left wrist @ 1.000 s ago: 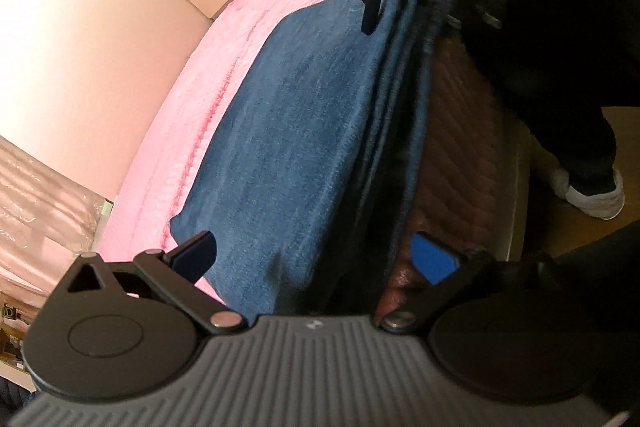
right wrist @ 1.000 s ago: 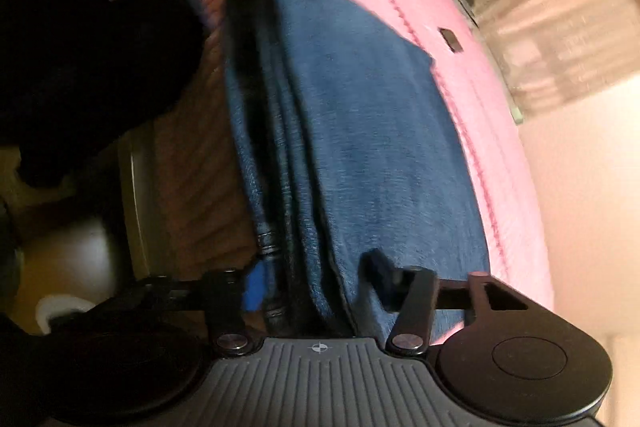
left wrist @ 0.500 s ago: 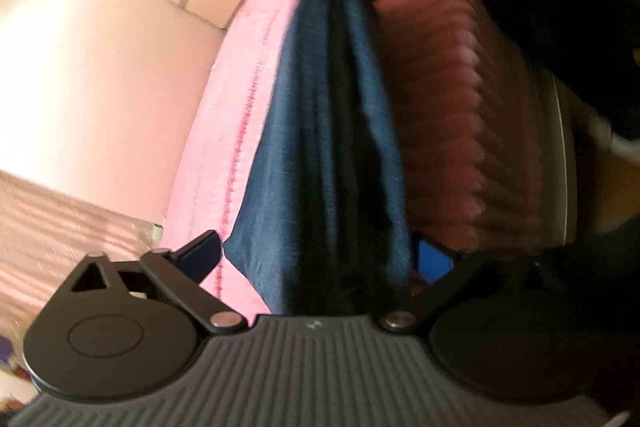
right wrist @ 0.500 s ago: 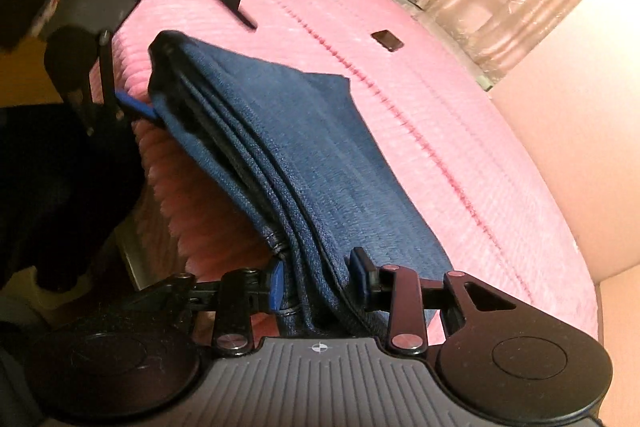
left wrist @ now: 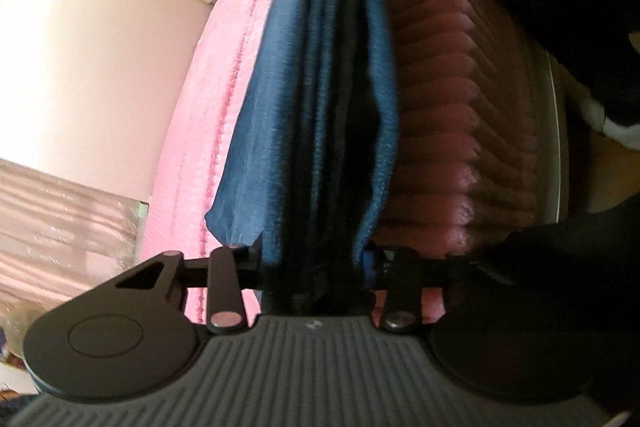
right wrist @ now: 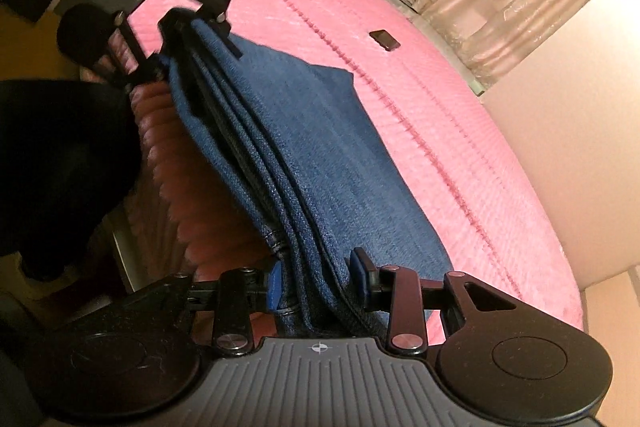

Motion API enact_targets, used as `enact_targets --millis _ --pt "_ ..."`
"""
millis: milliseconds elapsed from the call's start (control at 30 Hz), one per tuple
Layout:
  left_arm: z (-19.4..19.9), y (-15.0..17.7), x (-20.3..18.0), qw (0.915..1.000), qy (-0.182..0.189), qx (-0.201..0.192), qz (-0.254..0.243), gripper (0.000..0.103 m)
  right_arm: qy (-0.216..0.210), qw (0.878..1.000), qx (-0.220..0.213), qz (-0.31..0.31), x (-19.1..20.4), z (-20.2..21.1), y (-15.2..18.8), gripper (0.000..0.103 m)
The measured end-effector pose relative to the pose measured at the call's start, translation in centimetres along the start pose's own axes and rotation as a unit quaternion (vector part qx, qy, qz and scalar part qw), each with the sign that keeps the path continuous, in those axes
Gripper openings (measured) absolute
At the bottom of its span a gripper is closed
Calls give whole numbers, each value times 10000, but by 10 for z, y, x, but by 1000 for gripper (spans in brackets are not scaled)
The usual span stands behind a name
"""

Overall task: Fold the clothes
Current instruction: 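Grasp the folded jeans edge with both grippers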

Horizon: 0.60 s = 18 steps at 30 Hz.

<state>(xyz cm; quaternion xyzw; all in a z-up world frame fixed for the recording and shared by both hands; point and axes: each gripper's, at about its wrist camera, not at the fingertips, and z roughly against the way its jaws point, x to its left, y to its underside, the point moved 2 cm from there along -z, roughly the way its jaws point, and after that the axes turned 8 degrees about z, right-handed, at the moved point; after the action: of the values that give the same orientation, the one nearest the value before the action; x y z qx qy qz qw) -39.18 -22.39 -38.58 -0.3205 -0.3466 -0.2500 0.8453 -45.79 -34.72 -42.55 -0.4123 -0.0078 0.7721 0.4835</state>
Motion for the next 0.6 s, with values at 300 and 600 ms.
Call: enact_targets --millis 300,600 --pt "1 -5 21 9991 283 43 302 32 459 9956 147 802 32 -20 9 73" --pt "2 -2 30 9985 419 -16 339 33 419 9874 248 1506 44 -36 15 51"
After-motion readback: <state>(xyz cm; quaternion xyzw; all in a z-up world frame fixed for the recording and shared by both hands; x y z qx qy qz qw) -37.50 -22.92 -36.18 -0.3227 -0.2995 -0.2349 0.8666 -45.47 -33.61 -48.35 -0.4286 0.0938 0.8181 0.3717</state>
